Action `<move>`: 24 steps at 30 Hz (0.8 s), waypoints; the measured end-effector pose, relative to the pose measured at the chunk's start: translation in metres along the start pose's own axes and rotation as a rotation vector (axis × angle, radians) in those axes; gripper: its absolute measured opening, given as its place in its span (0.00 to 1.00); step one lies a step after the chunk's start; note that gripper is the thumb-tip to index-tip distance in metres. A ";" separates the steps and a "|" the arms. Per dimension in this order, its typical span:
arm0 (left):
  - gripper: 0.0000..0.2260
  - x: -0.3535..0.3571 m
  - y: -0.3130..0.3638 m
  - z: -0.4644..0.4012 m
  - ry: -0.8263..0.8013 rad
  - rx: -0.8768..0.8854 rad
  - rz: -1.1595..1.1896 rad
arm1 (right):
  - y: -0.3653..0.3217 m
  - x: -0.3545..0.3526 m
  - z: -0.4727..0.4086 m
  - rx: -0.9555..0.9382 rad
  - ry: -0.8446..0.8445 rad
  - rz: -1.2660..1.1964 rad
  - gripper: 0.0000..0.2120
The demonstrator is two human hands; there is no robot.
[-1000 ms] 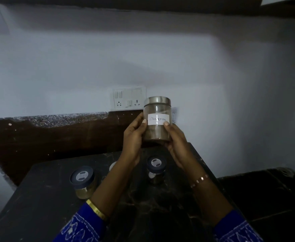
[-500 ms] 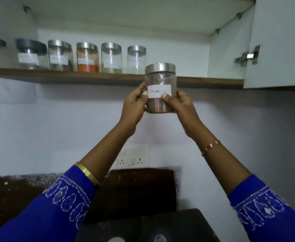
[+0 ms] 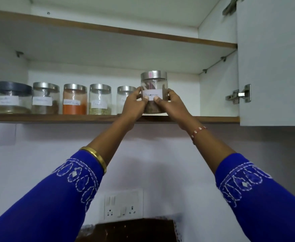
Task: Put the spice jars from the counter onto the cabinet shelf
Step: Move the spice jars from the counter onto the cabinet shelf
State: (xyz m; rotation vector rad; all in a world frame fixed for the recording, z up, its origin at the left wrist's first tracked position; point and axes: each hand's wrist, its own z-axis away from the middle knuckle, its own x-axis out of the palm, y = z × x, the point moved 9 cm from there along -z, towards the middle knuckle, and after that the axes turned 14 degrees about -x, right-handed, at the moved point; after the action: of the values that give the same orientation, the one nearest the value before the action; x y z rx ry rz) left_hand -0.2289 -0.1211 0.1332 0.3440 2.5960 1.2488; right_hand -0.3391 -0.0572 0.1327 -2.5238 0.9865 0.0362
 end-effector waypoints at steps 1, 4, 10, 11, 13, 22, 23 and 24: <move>0.17 0.003 -0.004 -0.006 0.006 0.000 -0.019 | 0.008 0.001 -0.003 0.017 -0.015 0.018 0.19; 0.17 0.010 -0.014 -0.019 0.024 0.004 -0.078 | 0.030 0.003 -0.008 0.065 -0.057 0.063 0.19; 0.20 0.024 -0.020 -0.045 0.122 -0.007 -0.333 | 0.060 -0.001 -0.025 0.068 -0.081 0.327 0.20; 0.21 0.025 -0.020 -0.050 0.144 -0.008 -0.383 | 0.064 -0.003 -0.028 0.069 -0.078 0.383 0.21; 0.23 0.028 -0.022 -0.057 0.173 -0.017 -0.475 | 0.068 -0.007 -0.032 0.070 -0.058 0.457 0.21; 0.21 0.049 -0.034 -0.073 0.086 -0.055 -0.816 | 0.081 -0.015 -0.041 0.052 -0.023 0.703 0.17; 0.22 0.050 -0.034 -0.074 0.061 -0.073 -0.842 | 0.083 -0.013 -0.043 0.062 -0.053 0.716 0.17; 0.22 0.051 -0.035 -0.075 0.036 -0.090 -0.863 | 0.085 -0.012 -0.045 0.071 -0.080 0.727 0.16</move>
State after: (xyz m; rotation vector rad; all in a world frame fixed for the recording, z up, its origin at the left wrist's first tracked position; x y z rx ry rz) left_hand -0.3040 -0.1809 0.1452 -0.7447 2.2517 1.0153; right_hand -0.4089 -0.1230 0.1433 -1.9552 1.7703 0.3055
